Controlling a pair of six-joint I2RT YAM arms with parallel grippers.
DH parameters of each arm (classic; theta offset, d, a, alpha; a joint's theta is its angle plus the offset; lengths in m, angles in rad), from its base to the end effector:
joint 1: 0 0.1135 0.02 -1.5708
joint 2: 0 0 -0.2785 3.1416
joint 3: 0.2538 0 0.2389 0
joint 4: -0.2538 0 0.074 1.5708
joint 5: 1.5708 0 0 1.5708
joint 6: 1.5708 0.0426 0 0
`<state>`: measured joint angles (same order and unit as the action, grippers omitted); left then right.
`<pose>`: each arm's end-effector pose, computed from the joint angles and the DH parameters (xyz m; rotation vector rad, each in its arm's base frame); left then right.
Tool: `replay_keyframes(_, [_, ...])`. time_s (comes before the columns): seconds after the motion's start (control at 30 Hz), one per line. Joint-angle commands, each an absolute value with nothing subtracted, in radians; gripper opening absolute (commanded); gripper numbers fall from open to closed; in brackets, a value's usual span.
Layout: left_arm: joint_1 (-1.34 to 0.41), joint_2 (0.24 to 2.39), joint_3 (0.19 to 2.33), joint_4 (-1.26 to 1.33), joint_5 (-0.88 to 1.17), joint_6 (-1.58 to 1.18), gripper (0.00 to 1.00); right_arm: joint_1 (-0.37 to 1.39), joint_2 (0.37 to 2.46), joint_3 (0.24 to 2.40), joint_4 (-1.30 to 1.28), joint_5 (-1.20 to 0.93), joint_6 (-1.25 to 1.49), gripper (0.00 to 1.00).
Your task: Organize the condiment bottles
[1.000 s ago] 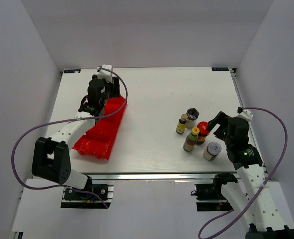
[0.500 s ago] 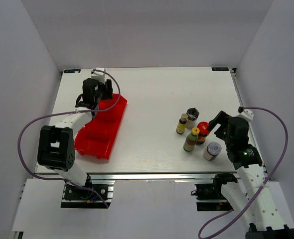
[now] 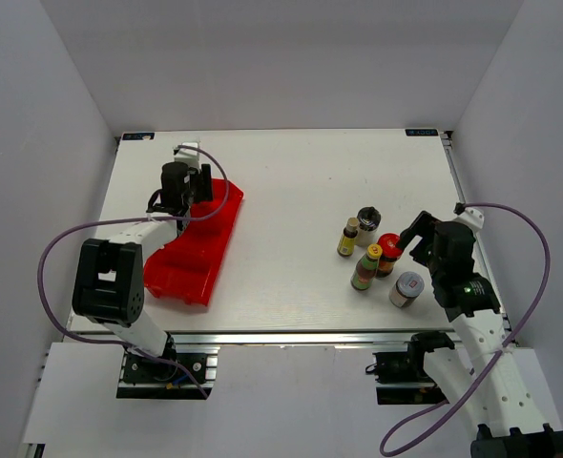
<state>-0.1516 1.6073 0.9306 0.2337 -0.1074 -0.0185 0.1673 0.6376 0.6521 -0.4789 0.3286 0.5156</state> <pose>0.3498 -0.0488 0.2439 0.0655 2.0100 -0.0003 0.1293 0.0079 0.2914 0.5481 1.9338 0.1011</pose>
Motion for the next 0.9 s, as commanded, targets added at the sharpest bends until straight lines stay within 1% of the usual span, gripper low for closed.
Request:
replay_keyframes(0.0, [-0.149, 1.617, 0.954, 0.287, -0.147, -0.024, 0.66, 0.164, 0.644, 0.657, -0.439, 0.348, 0.506, 0.89])
replay_keyframes(0.17, [-0.147, 1.644, 0.985, 0.27, -0.166, -0.051, 0.77, 0.166, 0.635, 0.666, -0.44, 0.339, 0.5, 0.89])
replay_keyframes(0.27, [-0.147, 1.652, 0.976, 0.268, -0.179, -0.066, 0.77, 0.164, 0.626, 0.66, -0.436, 0.344, 0.5, 0.89])
replay_keyframes(0.37, [-0.147, 1.654, 0.971, 0.275, -0.192, -0.08, 0.81, 0.164, 0.624, 0.66, -0.436, 0.341, 0.5, 0.89])
replay_keyframes(0.4, [-0.147, 1.655, 0.974, 0.269, -0.192, -0.084, 0.86, 0.164, 0.626, 0.66, -0.434, 0.341, 0.5, 0.89])
replay_keyframes(0.57, [-0.147, 1.625, 0.988, 0.244, -0.199, -0.1, 0.95, 0.164, 0.626, 0.663, -0.439, 0.334, 0.5, 0.89])
replay_keyframes(0.63, [-0.147, 1.608, 0.997, 0.221, -0.21, -0.106, 0.98, 0.164, 0.624, 0.664, -0.439, 0.333, 0.502, 0.89])
replay_keyframes(0.8, [-0.147, 1.516, 1.032, 0.117, -0.218, -0.126, 0.98, 0.164, 0.617, 0.669, -0.443, 0.321, 0.499, 0.89])
replay_keyframes(0.87, [-0.147, 1.485, 1.084, 0.051, -0.206, -0.135, 0.98, 0.164, 0.615, 0.669, -0.442, 0.316, 0.499, 0.89])
